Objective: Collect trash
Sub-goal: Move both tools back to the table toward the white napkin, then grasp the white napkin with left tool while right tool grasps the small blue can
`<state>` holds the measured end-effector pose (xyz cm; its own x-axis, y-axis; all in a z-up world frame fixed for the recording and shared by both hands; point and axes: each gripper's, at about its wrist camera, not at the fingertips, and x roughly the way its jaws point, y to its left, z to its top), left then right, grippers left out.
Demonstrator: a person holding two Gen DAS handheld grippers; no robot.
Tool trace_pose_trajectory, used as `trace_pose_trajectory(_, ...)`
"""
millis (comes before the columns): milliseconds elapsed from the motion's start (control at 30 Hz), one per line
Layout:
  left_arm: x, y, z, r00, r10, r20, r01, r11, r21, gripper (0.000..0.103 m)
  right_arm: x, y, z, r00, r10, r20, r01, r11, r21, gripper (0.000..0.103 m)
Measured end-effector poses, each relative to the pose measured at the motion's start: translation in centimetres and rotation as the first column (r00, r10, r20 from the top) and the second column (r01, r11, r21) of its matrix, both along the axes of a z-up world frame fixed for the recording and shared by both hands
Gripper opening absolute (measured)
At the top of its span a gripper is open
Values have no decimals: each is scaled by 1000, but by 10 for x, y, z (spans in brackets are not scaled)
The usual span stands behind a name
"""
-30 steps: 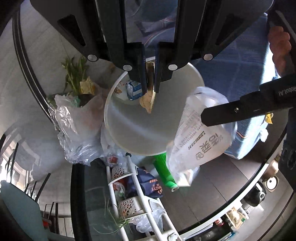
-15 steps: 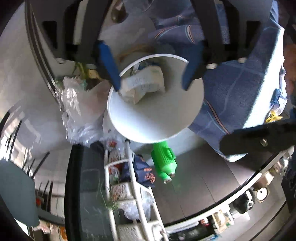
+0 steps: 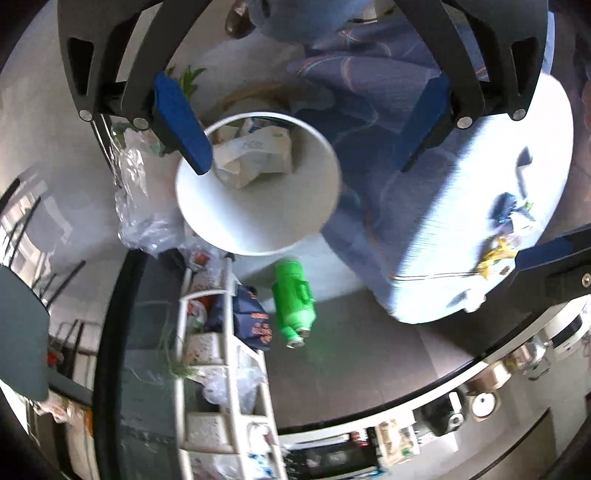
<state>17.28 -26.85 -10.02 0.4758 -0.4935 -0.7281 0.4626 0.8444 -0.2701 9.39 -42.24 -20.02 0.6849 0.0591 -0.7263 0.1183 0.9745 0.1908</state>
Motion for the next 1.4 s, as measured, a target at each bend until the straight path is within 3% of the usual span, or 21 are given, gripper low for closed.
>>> trace_pose_trajectory(200, -15, 68, 10, 990, 140, 10, -140, 990, 26, 99, -1, 42, 22, 996, 85, 21, -85, 996, 2, 94)
trace_pose_trajectory(400, -37, 147, 9, 958, 287, 10, -287, 957, 43, 99, 2, 93, 38, 980, 198, 18, -198, 980, -6, 94)
trace_pose_trajectory(600, -47, 204, -7, 904, 424, -52, -423, 905, 41, 99, 5, 135, 49, 958, 286, 18, -286, 958, -9, 94)
trace_pose_trajectory(733, -42, 227, -28, 853, 506, -127, -507, 861, 26, 99, 4, 160, 54, 945, 326, 11, -326, 945, -25, 94)
trace_pose_trajectory(833, -30, 229, -44, 818, 546, -183, -551, 834, 28, 99, 6, 170, 57, 937, 349, 5, -349, 937, -38, 94)
trace_pose_trajectory(933, -15, 224, -57, 798, 564, -212, -568, 822, 47, 99, 8, 174, 57, 933, 360, -1, -360, 932, -43, 94)
trace_pose_trajectory(1100, 5, 208, -64, 785, 598, -160, -586, 801, 123, 99, 15, 168, 50, 936, 352, -15, -352, 936, -10, 94)
trace_pose_trajectory(1267, 21, 193, -76, 777, 613, -145, -578, 785, 224, 85, 25, 158, 38, 940, 340, -37, -338, 940, 46, 94)
trace_pose_trajectory(1400, 30, 185, -87, 781, 606, -152, -555, 785, 276, 66, 34, 155, 31, 942, 333, -48, -330, 942, 68, 94)
